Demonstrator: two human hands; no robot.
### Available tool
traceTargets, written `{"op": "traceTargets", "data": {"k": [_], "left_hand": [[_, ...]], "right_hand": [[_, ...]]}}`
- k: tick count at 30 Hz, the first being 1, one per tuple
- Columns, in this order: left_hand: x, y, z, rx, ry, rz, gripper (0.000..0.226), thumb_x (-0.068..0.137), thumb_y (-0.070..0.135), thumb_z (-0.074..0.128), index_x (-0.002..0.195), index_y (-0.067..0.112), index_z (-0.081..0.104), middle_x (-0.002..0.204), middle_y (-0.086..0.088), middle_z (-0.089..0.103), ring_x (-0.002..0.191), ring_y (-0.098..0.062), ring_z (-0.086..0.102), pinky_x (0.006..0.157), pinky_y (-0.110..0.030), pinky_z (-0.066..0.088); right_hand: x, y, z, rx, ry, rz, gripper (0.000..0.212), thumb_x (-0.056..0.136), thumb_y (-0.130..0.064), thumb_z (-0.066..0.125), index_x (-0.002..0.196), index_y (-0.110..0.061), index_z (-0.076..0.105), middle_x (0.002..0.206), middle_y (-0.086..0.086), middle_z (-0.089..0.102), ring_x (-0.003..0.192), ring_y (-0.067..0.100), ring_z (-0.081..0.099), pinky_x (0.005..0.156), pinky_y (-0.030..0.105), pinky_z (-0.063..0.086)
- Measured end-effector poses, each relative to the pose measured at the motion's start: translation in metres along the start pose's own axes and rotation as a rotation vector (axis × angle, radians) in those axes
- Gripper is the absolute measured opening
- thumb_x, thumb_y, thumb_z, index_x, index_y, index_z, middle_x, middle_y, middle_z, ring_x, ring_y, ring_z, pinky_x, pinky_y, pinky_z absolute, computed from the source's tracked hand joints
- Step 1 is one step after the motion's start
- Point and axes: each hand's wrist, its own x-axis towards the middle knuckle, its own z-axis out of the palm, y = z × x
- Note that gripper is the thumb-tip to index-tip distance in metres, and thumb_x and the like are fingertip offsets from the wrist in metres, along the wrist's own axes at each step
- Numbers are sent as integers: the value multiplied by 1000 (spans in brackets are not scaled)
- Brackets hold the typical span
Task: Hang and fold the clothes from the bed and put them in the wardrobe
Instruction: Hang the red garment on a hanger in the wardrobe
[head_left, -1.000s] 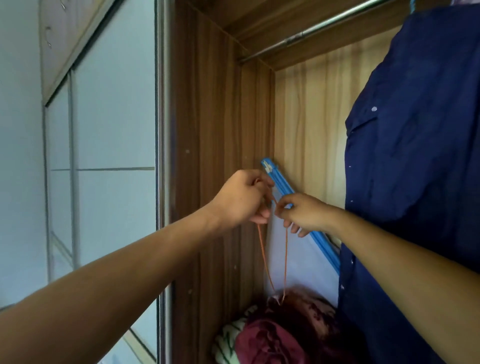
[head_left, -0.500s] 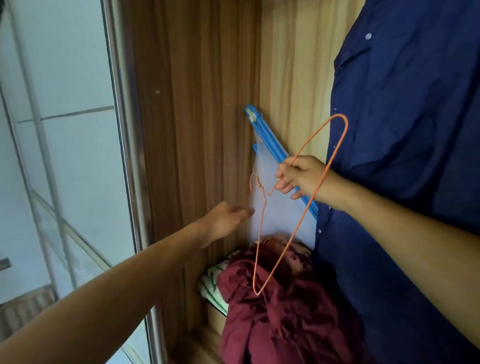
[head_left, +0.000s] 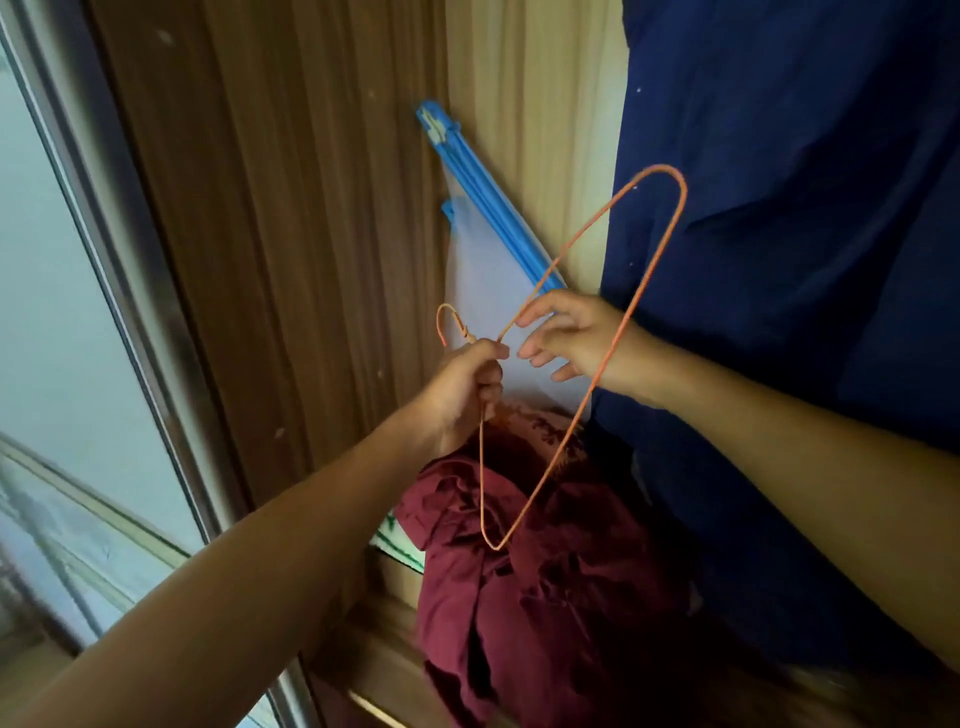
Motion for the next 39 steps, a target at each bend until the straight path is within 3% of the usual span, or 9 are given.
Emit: {"op": "traceTargets", "data": {"k": [4,5,9,11,14,20,25,31,39], "left_hand": [[15,-9,-8,-131,-36,-28,24,89,22,50,68,27,40,55,9,22,54,-12,13,56,-29,17],[17,-12,-10,-156,-47,-24,23,89,21,49,68,27,41,55,9,22,57,-13,10,56,-29,16],[25,-24,-15,-206,-25,-4,26,93,20,51,70,27,40,58,8,22,56,-12,11,57,-29,17],[29,-30,-18,-208,-16,6,28,94,19,52,71,27,39,58,9,23,52,-10,16,58,-29,17],[30,-31,-21,-182,-18,28,28,94,16,54,74,27,38,58,8,25,51,-10,19,57,-29,17],[33,-27,-24,-140,-98,80,19,85,29,64,77,25,47,62,7,24,53,-9,23,56,-27,19],[33,-23,-25,-130,-169,101,29,91,50,59,81,23,53,63,6,21,56,-10,22,56,-25,23],[34,-18,-23,-154,-83,181,33,101,41,56,74,23,47,59,5,24,55,-10,20,57,-29,15],[31,9,-9,-357,-49,258,40,99,46,54,70,19,45,67,-1,13,65,-17,11,57,-28,16]], "right_hand": [[-7,72,19,-533,-120,29,20,87,-6,56,84,-25,58,85,-1,61,83,26,60,75,40,49],[-15,90,26,-690,-270,117,15,85,-13,61,96,-24,62,99,1,61,94,26,60,83,39,50],[-36,145,50,-970,-606,440,91,73,-41,73,151,-39,27,154,5,30,141,33,29,118,57,22],[-37,153,55,-1005,-566,381,59,82,-40,68,136,-32,47,138,6,47,132,31,41,116,60,20],[-31,148,53,-855,-349,286,10,93,-28,57,98,-19,60,104,7,62,100,29,59,92,37,45],[12,114,19,-479,262,206,10,96,-8,52,102,-2,56,99,19,64,90,31,59,75,37,45],[26,82,-6,-162,436,209,20,97,-6,42,90,-8,60,77,6,59,72,18,54,60,28,40],[30,58,-24,-118,431,146,41,103,-39,52,126,-7,64,124,6,66,118,20,60,108,37,44],[24,27,-48,251,342,208,54,87,-58,65,130,-26,66,127,-3,67,116,15,63,109,37,46]]}}
